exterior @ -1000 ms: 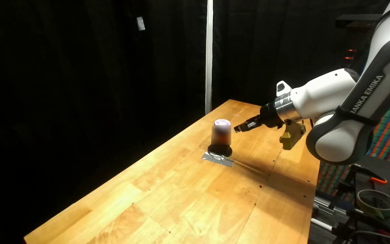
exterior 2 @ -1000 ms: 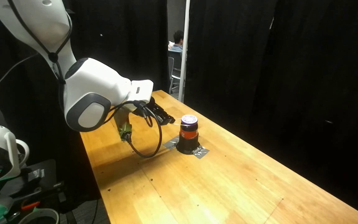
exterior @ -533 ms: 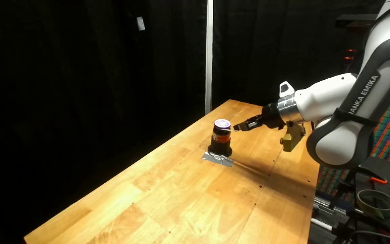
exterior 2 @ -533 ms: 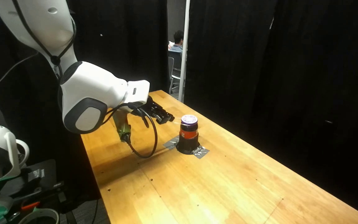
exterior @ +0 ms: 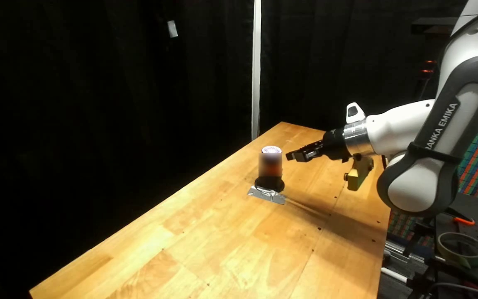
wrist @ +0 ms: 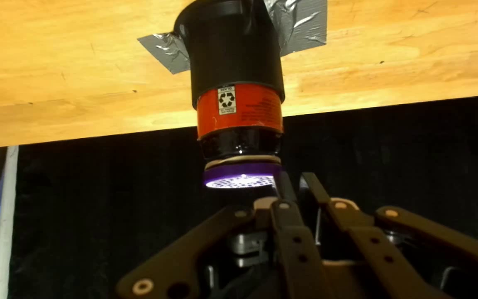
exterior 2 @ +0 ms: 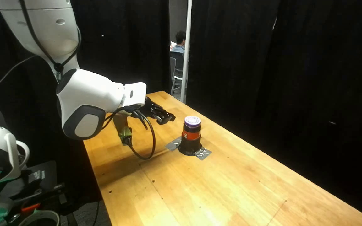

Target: Put a rubber band around the cup

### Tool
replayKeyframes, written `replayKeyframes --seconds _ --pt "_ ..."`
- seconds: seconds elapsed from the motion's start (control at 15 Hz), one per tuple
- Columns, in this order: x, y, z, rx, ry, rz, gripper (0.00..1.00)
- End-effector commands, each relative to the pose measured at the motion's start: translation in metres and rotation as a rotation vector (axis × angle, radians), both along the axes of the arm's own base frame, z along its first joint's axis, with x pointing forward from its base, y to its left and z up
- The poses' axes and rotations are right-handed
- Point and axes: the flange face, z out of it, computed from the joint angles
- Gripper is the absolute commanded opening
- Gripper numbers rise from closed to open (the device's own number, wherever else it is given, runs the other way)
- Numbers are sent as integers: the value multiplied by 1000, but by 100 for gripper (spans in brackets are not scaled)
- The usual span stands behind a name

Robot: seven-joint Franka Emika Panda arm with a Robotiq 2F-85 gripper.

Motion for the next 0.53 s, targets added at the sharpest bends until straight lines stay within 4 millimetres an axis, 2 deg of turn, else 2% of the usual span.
replayKeyframes --seconds 0.0,0.07,0.2,0.27,0.4,0.47 --pt "-2 6 1 -21 -55 10 17" --pt "-2 7 0 -27 -44 14 41" --pt "0 8 -2 -27 28 25 42" --pt "-4 6 -6 -12 8 24 24" --pt "-3 6 -10 -18 34 29 40" --pt "-3 6 -10 -19 35 29 43"
